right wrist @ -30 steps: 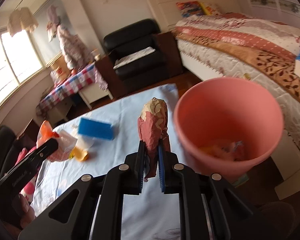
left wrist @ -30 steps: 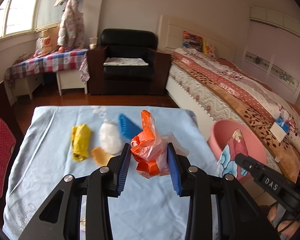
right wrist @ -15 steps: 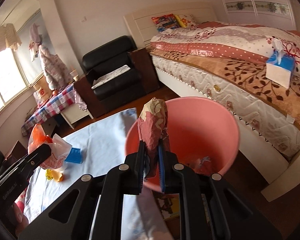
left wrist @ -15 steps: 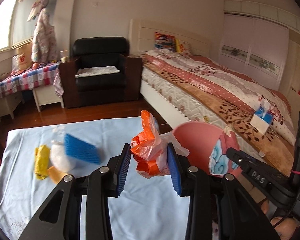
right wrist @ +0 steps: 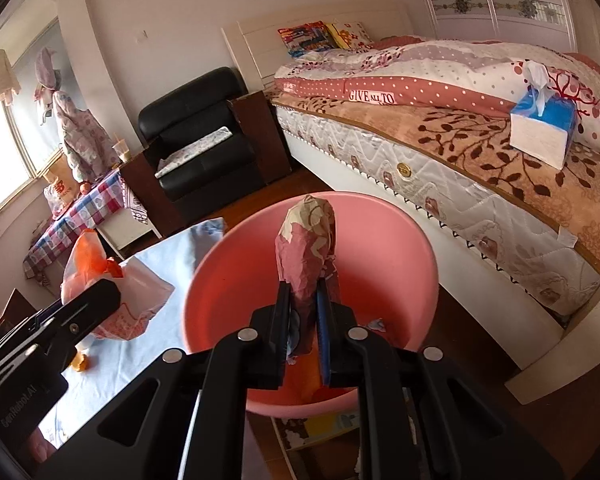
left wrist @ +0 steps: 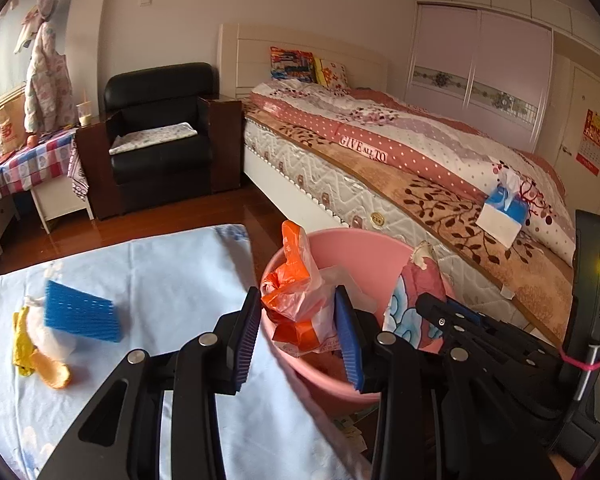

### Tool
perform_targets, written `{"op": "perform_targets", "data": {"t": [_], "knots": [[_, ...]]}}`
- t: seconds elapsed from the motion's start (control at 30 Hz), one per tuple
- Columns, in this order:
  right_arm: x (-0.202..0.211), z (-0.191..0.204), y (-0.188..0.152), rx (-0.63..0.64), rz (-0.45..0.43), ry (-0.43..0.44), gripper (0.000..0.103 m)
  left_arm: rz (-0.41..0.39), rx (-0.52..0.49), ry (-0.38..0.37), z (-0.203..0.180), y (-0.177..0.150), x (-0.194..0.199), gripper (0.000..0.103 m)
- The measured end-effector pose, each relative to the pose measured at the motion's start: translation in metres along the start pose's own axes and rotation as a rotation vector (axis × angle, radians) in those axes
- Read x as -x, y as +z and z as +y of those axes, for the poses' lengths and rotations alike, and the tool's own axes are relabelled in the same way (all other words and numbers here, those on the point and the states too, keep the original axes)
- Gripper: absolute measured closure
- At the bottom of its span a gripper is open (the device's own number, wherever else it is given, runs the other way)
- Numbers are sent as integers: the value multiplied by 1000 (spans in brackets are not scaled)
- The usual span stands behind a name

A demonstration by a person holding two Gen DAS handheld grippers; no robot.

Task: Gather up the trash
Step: 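Carry the pink wrapper and orange bag over the pink bucket with both tools, then open both tools to drop the wrapper and orange bag into the bucket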

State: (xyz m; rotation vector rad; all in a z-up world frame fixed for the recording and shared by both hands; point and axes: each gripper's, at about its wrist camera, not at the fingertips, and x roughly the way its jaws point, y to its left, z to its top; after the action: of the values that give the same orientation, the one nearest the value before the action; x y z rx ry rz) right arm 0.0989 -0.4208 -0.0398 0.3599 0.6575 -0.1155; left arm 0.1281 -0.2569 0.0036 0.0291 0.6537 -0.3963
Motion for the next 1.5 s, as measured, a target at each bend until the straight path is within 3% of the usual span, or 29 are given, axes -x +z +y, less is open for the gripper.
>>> {"op": "perform_targets", "data": {"t": [0.73,1.0,1.3,1.5], "knots": [[-29,-20,-1,-17,48,-34,90,107,-28,-14,-15,-11,-52,66],[-34,-23,-1,-24,54,-37,90,121,-21,-49,-15,-12,-55,55],[-34,-28,-1,-46,52,-33,90,87,-23,-86,-18,-11,-44,51],[-34,-31,0,-66,72,-10,73,76,-27,-75,-16,-11,-36,51]]}}
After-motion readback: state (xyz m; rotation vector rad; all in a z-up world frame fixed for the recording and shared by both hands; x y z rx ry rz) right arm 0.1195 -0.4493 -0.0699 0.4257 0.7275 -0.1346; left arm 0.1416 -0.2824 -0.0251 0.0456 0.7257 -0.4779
